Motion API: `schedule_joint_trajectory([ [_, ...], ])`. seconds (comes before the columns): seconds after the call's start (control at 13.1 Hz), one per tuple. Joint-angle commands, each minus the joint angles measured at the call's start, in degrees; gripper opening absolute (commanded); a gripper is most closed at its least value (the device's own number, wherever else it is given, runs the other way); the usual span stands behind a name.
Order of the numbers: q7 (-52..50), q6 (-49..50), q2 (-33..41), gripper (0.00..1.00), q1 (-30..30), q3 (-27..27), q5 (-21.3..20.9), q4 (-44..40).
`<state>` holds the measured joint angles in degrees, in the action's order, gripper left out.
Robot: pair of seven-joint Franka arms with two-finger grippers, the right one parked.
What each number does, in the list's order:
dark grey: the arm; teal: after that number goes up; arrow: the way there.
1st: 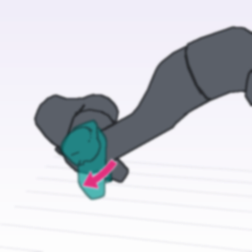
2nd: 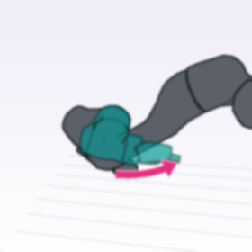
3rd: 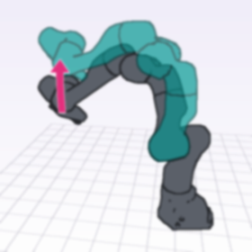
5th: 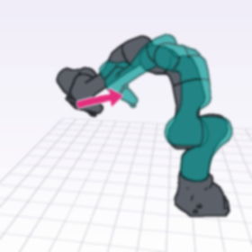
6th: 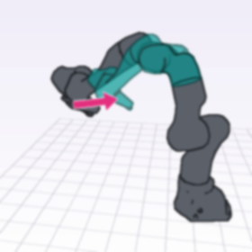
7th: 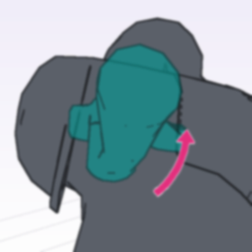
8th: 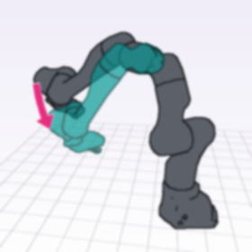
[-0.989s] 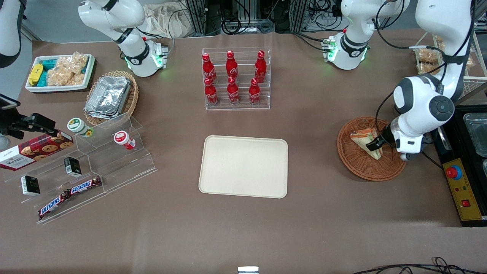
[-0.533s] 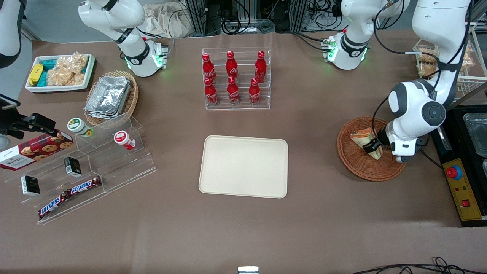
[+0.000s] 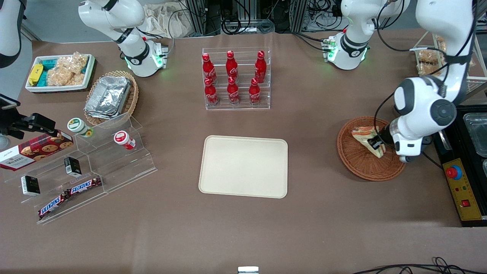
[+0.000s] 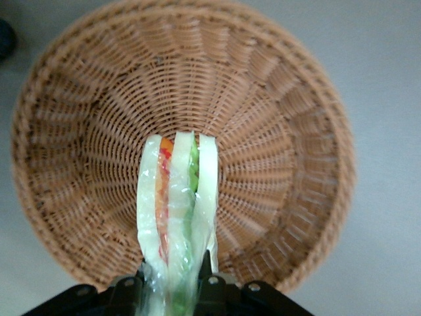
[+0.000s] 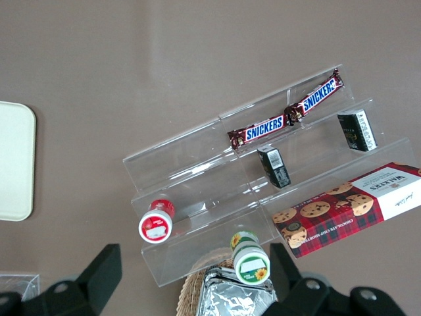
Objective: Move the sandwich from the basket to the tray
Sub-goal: 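Lift the sandwich and carry it with the left gripper to the tray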
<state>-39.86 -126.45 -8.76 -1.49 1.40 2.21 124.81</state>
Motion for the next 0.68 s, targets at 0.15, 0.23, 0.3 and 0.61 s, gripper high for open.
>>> schedule_joint_trajectory([
  [0.15, 0.0, 21.0, 7.5, 0.00, 0.4, 1.0, 0.0, -15.6],
  [0.23, 0.4, 24.5, 7.6, 0.00, 0.4, 1.4, -0.1, -20.4],
  [0.3, 3.1, 27.8, 7.4, 0.00, 0.4, 1.5, 0.0, -24.7],
  [0.61, 22.7, 34.0, 7.6, 0.00, 0.5, 6.0, 0.2, -28.2],
])
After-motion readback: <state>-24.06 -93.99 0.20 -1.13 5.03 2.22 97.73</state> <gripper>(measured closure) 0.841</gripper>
